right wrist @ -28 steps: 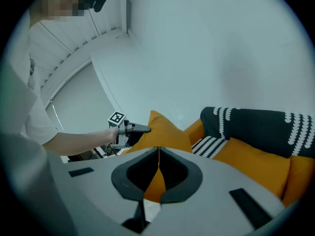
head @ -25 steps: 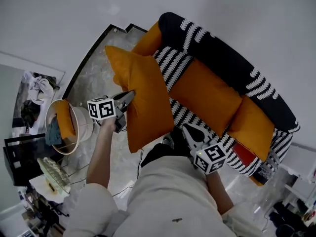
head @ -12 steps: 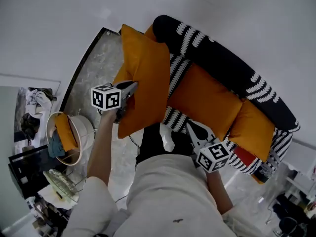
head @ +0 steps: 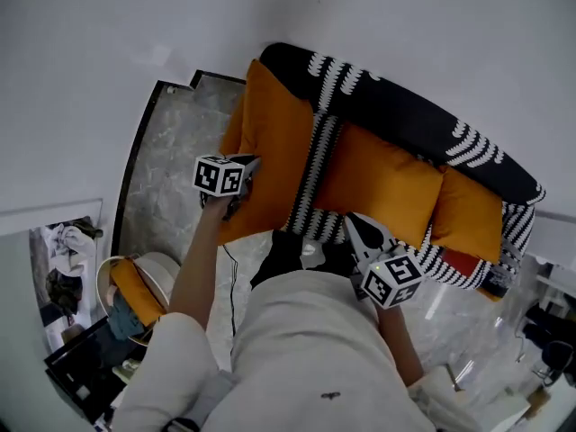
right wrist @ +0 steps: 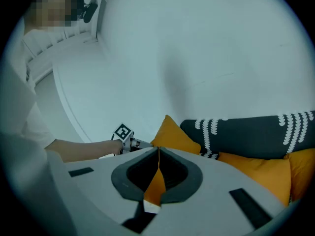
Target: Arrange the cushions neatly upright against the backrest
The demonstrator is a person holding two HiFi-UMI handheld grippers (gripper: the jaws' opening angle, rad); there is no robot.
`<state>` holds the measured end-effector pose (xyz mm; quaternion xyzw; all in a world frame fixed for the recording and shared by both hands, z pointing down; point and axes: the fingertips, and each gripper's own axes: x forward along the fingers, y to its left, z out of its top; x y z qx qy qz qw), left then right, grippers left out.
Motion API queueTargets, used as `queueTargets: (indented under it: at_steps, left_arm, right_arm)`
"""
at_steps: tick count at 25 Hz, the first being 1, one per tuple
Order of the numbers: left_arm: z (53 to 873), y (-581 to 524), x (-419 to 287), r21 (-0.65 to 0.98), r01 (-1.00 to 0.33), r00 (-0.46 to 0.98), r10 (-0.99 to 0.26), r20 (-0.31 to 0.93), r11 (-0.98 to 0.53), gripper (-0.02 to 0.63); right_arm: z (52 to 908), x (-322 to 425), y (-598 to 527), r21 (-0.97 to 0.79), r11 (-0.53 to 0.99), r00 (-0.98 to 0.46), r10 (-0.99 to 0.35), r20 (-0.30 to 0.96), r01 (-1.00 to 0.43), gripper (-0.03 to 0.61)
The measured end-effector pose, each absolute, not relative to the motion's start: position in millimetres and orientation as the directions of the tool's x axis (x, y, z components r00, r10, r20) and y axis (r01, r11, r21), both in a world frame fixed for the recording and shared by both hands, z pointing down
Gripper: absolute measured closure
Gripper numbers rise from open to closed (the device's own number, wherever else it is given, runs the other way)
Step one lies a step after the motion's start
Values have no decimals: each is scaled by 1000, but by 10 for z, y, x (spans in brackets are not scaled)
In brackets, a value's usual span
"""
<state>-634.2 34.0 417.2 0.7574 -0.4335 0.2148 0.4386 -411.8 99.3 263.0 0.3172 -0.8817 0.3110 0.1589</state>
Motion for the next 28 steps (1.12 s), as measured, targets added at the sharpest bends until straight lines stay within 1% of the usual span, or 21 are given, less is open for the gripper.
queueTargets:
  at_steps: [5,9,16,20,24,27,28]
  left_arm:
    - [4537,216,-6547,489,-829,558,-385,735,-269,600]
    - [4759,129,-6745,497,-836,549,-371,749,-233,600]
    - [4870,-3,-6962,555,-820,549,-464,696,-138,600]
    - [4979,49,-6966,566,-816,551,-455,699,-118,594]
    - [5070,35,-6986,601,-796,551,-494,673,-69,592]
    - [5076,30,-7023,584,-810,527,-517,675,-63,565]
    - [5063,33,-7042,578,-814,518,-526,675,-59,540]
  right_arm:
    - [2757,-4260,1038,-432,518,-672,-515,532,-738,569]
    - [2792,-4259,953,-414,476,-630,-545,554,-776,569]
    - [2797,-4230,947,-396,415,-574,-586,573,-819,569]
    - [2781,-4267,920,-393,408,-567,-591,574,-824,569]
    - [2819,-4262,946,-391,402,-561,-586,585,-828,569]
    - [2860,-4246,977,-394,390,-554,-587,591,-833,569]
    - [2862,-4245,983,-394,388,-553,-587,591,-833,569]
